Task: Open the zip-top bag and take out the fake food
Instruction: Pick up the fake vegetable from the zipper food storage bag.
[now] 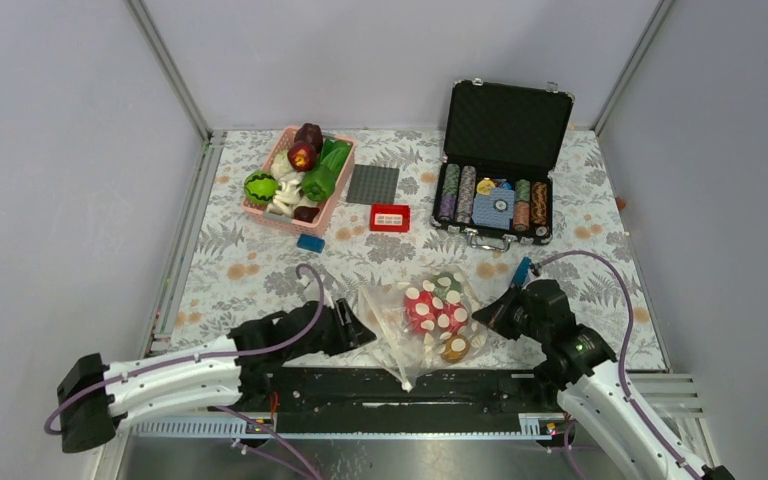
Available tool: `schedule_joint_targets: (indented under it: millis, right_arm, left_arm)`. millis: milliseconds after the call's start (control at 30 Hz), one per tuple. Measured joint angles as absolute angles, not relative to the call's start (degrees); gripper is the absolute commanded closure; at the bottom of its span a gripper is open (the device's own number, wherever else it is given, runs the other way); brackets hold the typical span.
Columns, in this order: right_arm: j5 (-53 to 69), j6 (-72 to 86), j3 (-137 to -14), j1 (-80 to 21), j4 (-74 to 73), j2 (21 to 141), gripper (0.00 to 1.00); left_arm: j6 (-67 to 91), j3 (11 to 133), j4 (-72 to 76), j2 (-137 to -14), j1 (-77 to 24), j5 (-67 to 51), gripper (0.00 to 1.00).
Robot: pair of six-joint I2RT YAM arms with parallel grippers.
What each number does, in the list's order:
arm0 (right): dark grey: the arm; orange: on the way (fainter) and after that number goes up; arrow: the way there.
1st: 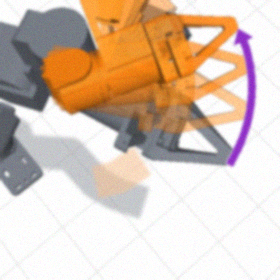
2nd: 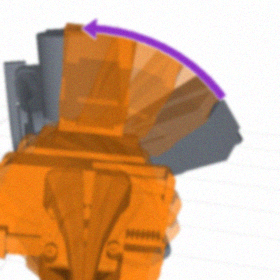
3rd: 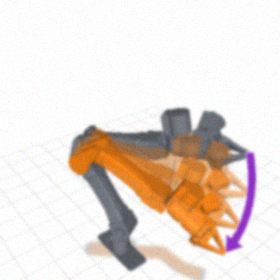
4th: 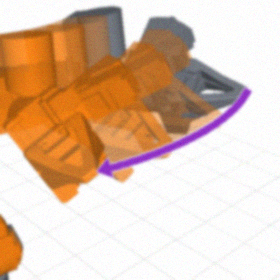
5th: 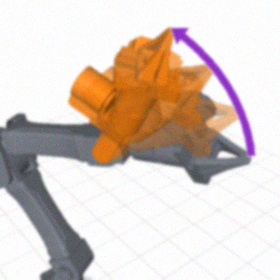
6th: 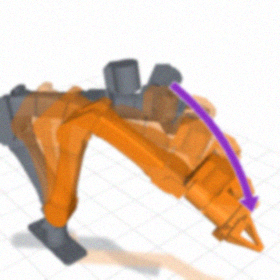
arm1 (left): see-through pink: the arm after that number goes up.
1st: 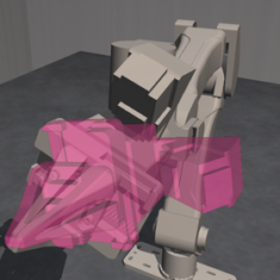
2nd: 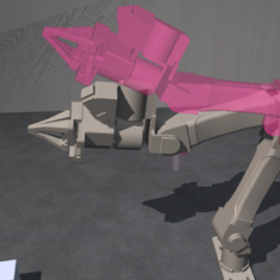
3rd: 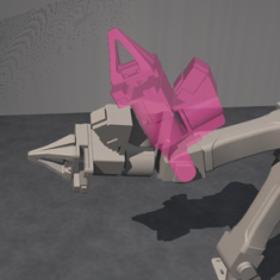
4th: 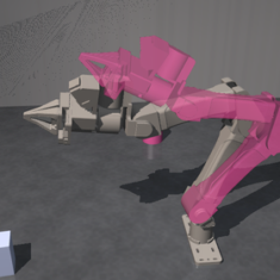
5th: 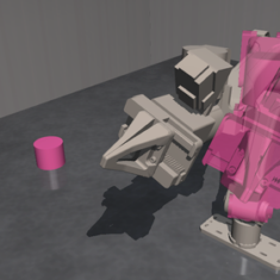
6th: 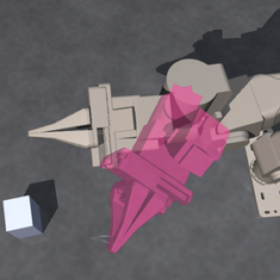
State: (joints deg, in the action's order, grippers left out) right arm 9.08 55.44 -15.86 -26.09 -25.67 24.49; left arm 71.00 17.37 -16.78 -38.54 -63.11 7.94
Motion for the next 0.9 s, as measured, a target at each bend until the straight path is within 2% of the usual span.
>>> schedule_joint_targets:
  millis: [100,167,267,600,800,900]
  right_arm:
    - [9.13,55.81,-15.86,-26.09,-26.55,23.64,1.00]
    - [9.26,55.86,-15.86,-26.09,-26.68,23.62,1.00]
    - [9.72,55.94,-15.86,-26.09,-26.70,23.62,1.00]
    - [10.81,55.96,-15.86,-26.09,-26.26,24.14,1.00]
    - [12.27,55.96,-15.00,-26.09,-24.64,26.17,1.00]
    - [13.08,55.96,-14.68,-26.09,-24.16,26.61,1.00]
  left_arm:
    - [71.24,18.35,-13.67,-43.53,-64.07,10.04,0.56]
    - [71.35,18.59,-10.22,-45.89,-64.14,11.09,0.51]
    - [71.13,18.90,-3.84,-50.22,-64.14,12.14,0.49]
    - [70.76,20.64,9.52,-61.04,-64.36,12.34,0.47]
    - [70.32,19.03,18.70,-61.89,-64.47,12.40,0.30]
    - [69.78,19.14,21.12,-63.51,-64.47,12.45,0.27]
